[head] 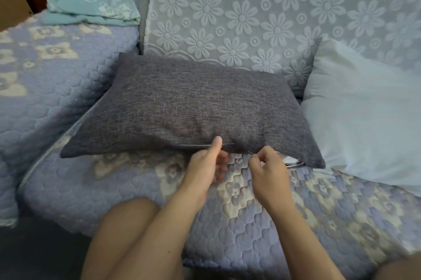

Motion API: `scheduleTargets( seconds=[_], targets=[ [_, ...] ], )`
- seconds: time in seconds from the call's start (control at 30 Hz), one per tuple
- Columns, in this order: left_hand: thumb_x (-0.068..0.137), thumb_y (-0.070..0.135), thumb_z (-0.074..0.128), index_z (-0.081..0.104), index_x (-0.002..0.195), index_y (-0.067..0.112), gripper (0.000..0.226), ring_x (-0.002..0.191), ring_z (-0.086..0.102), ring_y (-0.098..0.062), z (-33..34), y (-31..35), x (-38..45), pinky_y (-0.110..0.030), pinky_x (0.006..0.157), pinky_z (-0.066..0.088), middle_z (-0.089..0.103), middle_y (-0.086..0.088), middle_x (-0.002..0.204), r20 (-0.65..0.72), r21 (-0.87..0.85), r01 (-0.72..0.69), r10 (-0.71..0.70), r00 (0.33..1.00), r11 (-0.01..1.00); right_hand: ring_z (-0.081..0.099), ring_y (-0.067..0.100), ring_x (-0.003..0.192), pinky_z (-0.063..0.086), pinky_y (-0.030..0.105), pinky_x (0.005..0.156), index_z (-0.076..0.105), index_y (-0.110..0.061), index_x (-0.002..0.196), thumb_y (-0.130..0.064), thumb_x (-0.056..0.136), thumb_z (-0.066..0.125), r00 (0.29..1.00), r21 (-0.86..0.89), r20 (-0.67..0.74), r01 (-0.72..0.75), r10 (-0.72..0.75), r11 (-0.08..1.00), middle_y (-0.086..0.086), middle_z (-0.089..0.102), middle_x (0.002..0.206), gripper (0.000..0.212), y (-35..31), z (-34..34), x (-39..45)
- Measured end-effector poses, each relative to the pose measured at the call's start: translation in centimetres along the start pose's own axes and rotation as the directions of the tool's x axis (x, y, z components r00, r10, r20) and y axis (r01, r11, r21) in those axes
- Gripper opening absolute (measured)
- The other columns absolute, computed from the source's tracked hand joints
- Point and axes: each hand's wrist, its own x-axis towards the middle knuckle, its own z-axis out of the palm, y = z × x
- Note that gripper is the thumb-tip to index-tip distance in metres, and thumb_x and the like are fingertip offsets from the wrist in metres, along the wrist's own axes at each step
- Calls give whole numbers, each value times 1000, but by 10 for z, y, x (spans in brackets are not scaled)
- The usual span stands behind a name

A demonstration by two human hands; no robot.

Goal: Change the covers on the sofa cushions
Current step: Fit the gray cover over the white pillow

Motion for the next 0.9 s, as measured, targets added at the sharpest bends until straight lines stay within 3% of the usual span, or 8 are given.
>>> scheduleTargets(
  seconds=[0.1, 0.2, 0.4, 0.5, 0.63, 0.7, 0.9],
  targets=[
    [95, 56, 59, 75, 95, 7, 52, 72, 68, -18, 9, 3, 10, -38, 71, 53, 77, -8, 88, 21, 26, -28, 28, 999, 999, 33, 9, 57, 30, 27, 54, 40, -5, 72, -11, 96, 49, 997, 46, 72, 5, -9, 999, 5, 42, 67, 26, 1, -5, -5],
    [99, 40, 61, 76, 85, 5, 41, 69, 68, -20, 14, 4, 17, -36, 69, 55, 77, -10, 81, -57, 22, -92, 94, 994, 995, 34, 9, 55, 31, 25, 53, 37, -12, 71, -15, 100, 49, 998, 61, 61, -3, -1, 998, 2, 40, 65, 31, 8, -7, -4],
    [99, 35, 61, 76, 75, 6, 41, 62, 67, -16, 14, -3, 6, -37, 69, 54, 76, -7, 73, -149, 94, -171, 184, 972, 981, 29, 18, 59, 17, 29, 52, 30, -14, 72, -8, 96, 46, 997, -120, -61, 46, -54, 992, 2, 34, 66, 29, 14, 1, -3],
    [98, 38, 63, 75, 73, 7, 41, 61, 67, -18, 10, -3, 7, -41, 72, 54, 75, -8, 71, -174, 93, -173, 187, 967, 980, 26, 23, 68, 23, 33, 67, 29, -14, 72, -8, 92, 35, 969, -322, -86, 194, -232, 927, -2, 29, 71, 22, 22, 6, -8],
    [96, 42, 64, 76, 76, 11, 39, 66, 70, -21, 6, -9, 11, -46, 77, 54, 77, -7, 76, -131, 121, -144, 159, 979, 982, 33, 25, 70, 34, 41, 70, 31, -16, 70, -2, 84, 56, 949, -355, -215, 144, -230, 924, -1, 35, 69, 33, 26, 2, -10],
    [95, 45, 63, 77, 76, 13, 40, 72, 70, -25, 6, -9, 12, -49, 81, 55, 77, -8, 79, -89, 127, -125, 136, 987, 984, 35, 27, 69, 37, 43, 70, 30, -16, 69, 0, 82, 57, 935, -365, -255, 143, -246, 920, 3, 38, 66, 34, 23, 3, -10],
    [98, 39, 62, 76, 79, 8, 39, 65, 68, -20, 3, -11, 14, -39, 70, 50, 77, -10, 78, -86, 89, -158, 166, 982, 983, 39, 28, 72, 33, 42, 65, 42, -10, 66, -8, 81, 52, 914, -455, -338, 50, -225, 889, 11, 46, 75, 18, 23, 3, -9]
  ],
)
